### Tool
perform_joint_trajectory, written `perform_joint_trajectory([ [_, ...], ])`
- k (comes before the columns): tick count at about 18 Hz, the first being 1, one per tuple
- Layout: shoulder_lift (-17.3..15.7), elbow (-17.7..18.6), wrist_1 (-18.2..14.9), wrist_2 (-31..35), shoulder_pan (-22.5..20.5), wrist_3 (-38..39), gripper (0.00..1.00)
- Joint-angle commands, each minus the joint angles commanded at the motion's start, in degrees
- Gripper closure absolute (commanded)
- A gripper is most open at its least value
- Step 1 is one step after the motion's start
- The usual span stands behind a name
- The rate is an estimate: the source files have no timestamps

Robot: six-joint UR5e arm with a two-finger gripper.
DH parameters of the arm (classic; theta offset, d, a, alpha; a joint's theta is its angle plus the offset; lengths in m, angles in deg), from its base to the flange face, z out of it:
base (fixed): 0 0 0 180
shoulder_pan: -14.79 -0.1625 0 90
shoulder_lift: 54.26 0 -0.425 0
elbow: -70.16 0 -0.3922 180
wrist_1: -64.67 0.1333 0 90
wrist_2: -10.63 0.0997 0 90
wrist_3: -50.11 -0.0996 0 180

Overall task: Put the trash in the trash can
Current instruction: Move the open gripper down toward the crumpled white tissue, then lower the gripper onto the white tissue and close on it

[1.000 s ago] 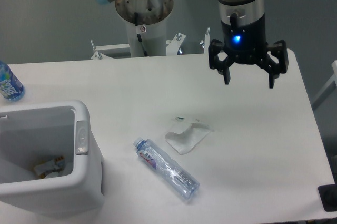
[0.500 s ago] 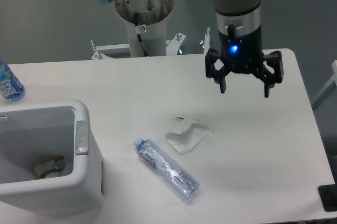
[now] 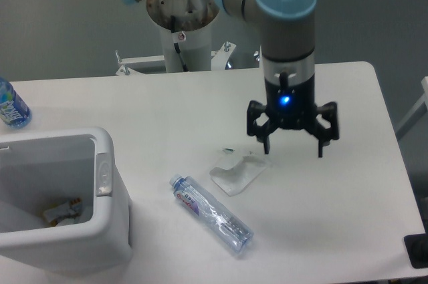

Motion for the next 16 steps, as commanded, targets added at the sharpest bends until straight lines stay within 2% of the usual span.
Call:
perform_joint_trajectory([
  [4,0.1,7.4,6.8,0.2,0.3,-0.8,0.0],
  [11,1.1,14.9,6.9,0.8,1.1,-14.6,0.0],
  [13,2.7,16.2,6.9,1.0,1.6,-16.5,0.0],
  [16,6.2,16.1,7.1,3.4,3.2,-16.6,0.0],
])
